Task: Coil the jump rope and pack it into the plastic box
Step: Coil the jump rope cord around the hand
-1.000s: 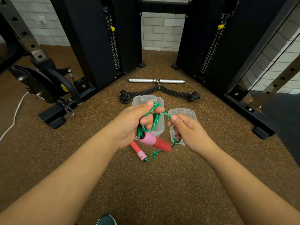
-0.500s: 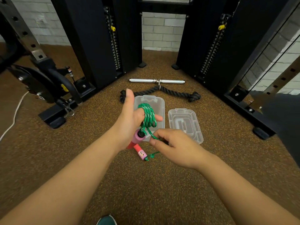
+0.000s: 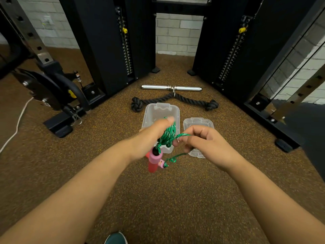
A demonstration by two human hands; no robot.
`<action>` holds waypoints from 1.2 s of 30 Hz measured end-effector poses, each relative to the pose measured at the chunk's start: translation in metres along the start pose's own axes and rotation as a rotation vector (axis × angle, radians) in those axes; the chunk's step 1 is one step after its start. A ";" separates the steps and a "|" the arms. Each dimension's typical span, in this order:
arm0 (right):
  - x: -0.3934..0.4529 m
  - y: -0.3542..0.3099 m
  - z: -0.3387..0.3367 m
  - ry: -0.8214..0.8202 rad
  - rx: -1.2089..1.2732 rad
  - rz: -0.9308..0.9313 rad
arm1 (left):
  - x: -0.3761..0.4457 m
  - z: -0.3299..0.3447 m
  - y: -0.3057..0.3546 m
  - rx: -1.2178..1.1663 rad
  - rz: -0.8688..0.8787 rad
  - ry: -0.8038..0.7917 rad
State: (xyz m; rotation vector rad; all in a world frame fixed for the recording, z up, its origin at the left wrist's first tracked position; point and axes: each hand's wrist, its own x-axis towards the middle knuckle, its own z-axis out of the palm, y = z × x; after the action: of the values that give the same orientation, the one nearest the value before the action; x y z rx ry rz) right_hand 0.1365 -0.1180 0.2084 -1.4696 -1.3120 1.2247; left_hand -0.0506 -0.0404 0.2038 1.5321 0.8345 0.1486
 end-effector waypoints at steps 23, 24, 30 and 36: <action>0.004 -0.001 -0.010 0.149 0.100 -0.100 | -0.001 0.008 0.014 0.378 0.125 0.155; 0.003 -0.002 -0.012 0.149 0.089 -0.111 | -0.001 0.009 0.015 0.341 0.121 0.145; 0.004 -0.002 -0.014 0.341 -0.105 -0.254 | 0.000 0.011 0.016 0.251 0.094 0.047; 0.004 0.006 -0.013 0.454 -0.513 -0.451 | -0.001 0.020 0.021 0.167 0.059 -0.098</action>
State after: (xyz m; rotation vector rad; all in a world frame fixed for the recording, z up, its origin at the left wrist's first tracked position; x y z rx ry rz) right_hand 0.1507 -0.1144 0.2046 -1.5519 -1.5767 0.2453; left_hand -0.0315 -0.0554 0.2196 1.7080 0.7389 0.0471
